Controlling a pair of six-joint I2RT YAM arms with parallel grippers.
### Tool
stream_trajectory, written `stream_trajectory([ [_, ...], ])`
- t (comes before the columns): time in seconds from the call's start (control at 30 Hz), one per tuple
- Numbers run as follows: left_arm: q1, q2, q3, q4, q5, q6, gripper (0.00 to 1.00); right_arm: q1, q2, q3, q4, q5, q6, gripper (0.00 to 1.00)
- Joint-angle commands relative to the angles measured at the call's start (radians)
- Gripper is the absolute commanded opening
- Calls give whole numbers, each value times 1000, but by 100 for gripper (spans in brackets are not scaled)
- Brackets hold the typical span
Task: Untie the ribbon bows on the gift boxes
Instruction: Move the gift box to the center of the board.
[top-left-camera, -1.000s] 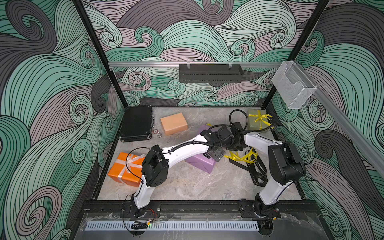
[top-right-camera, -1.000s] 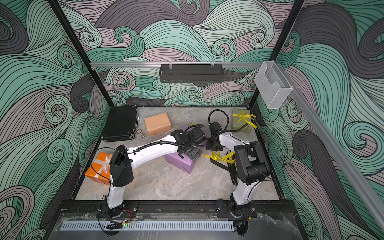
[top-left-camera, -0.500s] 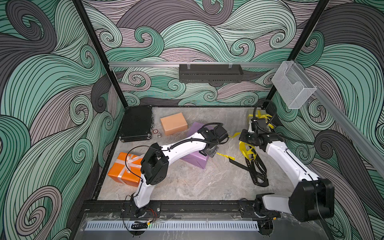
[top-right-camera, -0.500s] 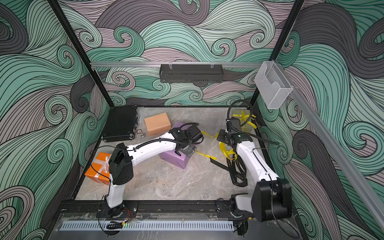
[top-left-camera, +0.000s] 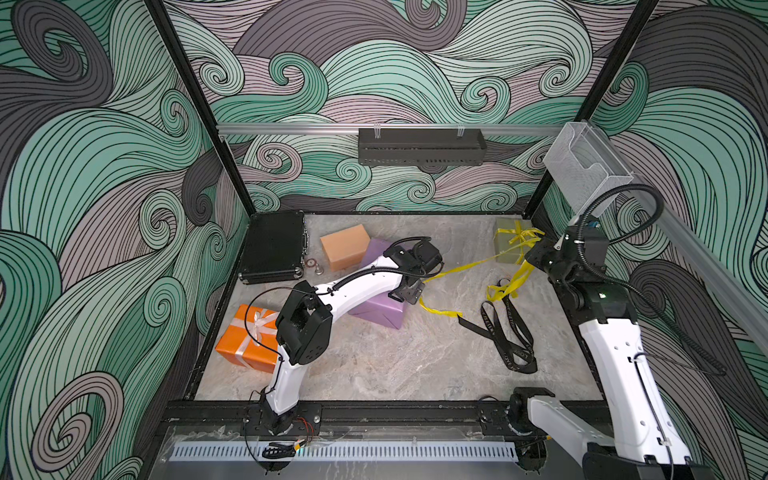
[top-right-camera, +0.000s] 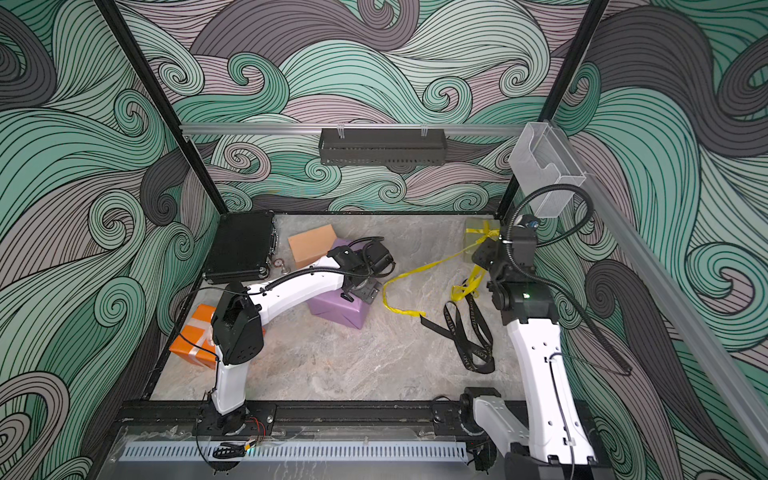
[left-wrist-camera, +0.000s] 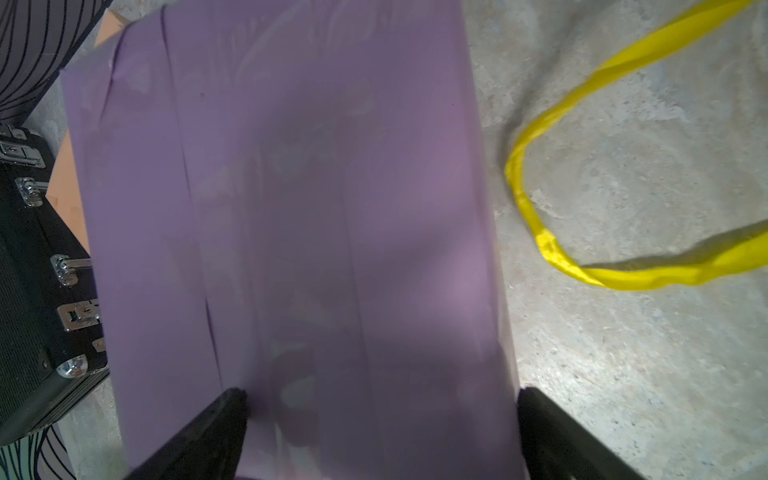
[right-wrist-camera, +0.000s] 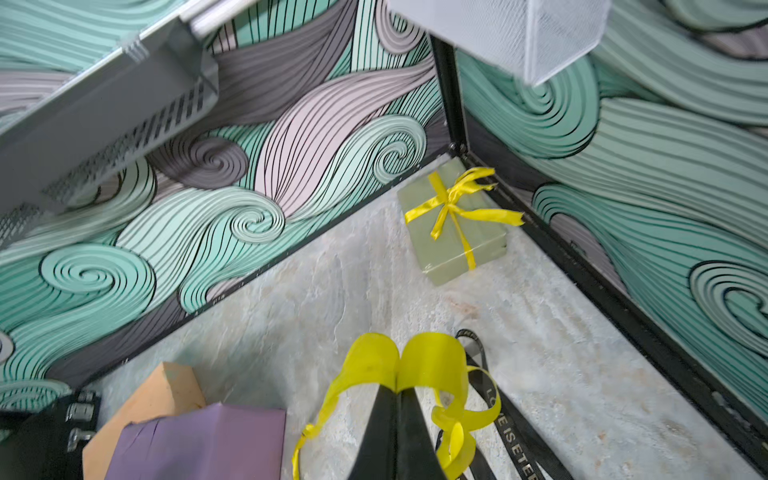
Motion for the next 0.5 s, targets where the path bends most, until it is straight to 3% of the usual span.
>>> stream_trajectory([
  [0.0,25,-27,-17,-50,11,-33,98,-22,-4,70,-34,78,24,0],
  [0.27,31,-38,-21,-23,94,-32,98,-30,106,216,-85,-57,9,0],
  [0.47,32,-42,-20,-4,122,-29,98,-15,109,74,-85,-140,11,0],
])
